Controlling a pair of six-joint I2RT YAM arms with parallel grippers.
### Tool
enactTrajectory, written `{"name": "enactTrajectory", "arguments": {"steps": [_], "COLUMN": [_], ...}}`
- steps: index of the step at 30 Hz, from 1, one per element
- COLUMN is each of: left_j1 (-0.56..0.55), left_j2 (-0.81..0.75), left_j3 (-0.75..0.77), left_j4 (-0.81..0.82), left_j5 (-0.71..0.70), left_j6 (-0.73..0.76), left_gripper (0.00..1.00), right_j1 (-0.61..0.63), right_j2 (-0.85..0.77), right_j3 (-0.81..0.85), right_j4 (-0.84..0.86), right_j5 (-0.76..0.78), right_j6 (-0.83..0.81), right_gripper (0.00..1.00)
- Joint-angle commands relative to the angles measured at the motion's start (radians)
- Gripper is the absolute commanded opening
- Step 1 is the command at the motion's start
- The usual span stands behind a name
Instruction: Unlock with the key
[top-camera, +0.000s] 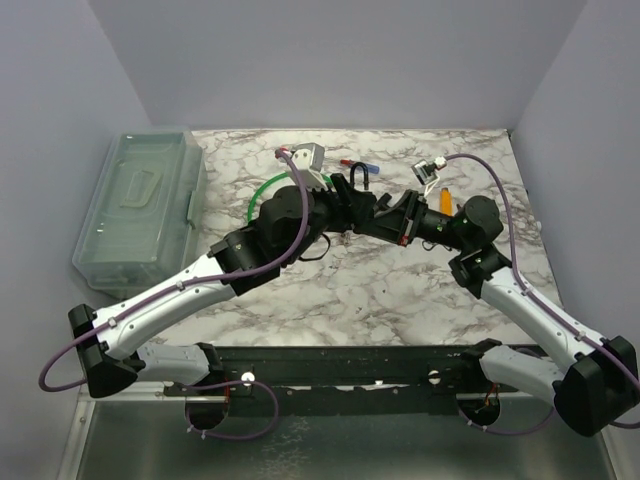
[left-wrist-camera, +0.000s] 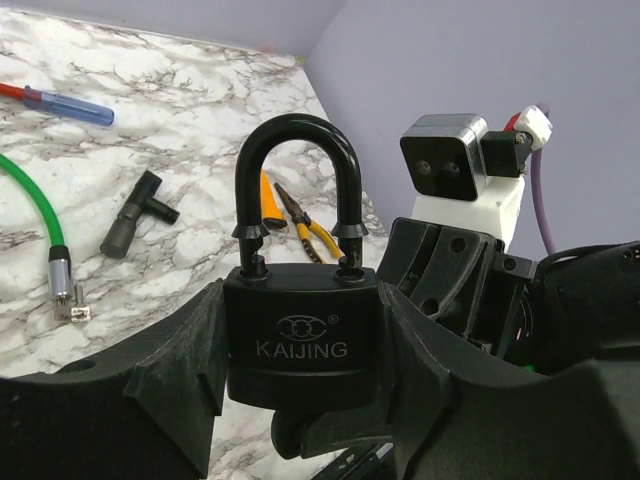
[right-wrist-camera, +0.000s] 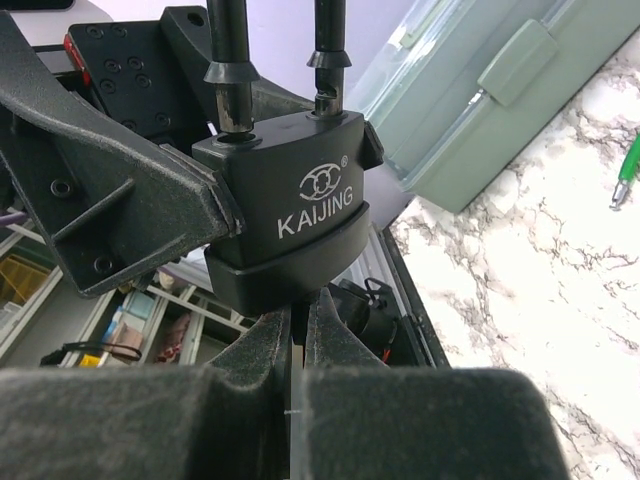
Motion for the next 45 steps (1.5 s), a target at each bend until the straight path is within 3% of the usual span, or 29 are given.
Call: {"name": "enactTrajectory", "arguments": {"steps": [1, 11, 23, 28, 34, 39, 45], "left_j1": [-0.154, -0.158, -0.152, -0.119, -0.099, -0.098, -0.098], "left_j2": [0.002, -0.019, 0.033, 0.066, 0.096, 0.104, 0.127], "left_j3": [-0.04, -0.067, -0.066, -0.052, -0.053, -0.064, -0.063], "left_j4": [-0.032, -0.039, -0.135, -0.167, -0.167, -0.174, -0.179], "left_j5": [0.396, 0.308, 0.051, 0.027, 0.03, -0.016, -0.068], "left_j6": [-0.044, -0.071, -0.18, -0.24, -0.291, -0.385, -0.453], "left_gripper": [0.0, 0.0, 0.0, 0.0, 0.0, 0.0, 0.0], "right_j1": [-0.023, -0.023, -0.023, -0.023, -0.023, -0.023, -0.021], "right_j2": [0.023, 0.067, -0.072, -0.155, -0.196, -0.232, -0.238], "right_j3": [0.049, 0.08, 0.053, 0.023, -0.01, -0.101, -0.177], "right_j4": [0.127, 0.128, -0.279, -0.365, -0.421, -0.301, -0.201], "right_j5": [0.207, 0.02, 0.053, 0.066, 0.146, 0.275, 0.409], "right_j6": [0.013, -0.054, -0.366, -0.441, -0.466, -0.346, -0.24], "right_gripper": [0.0, 0.02, 0.58, 0.71, 0.77, 0.77, 0.71]}}
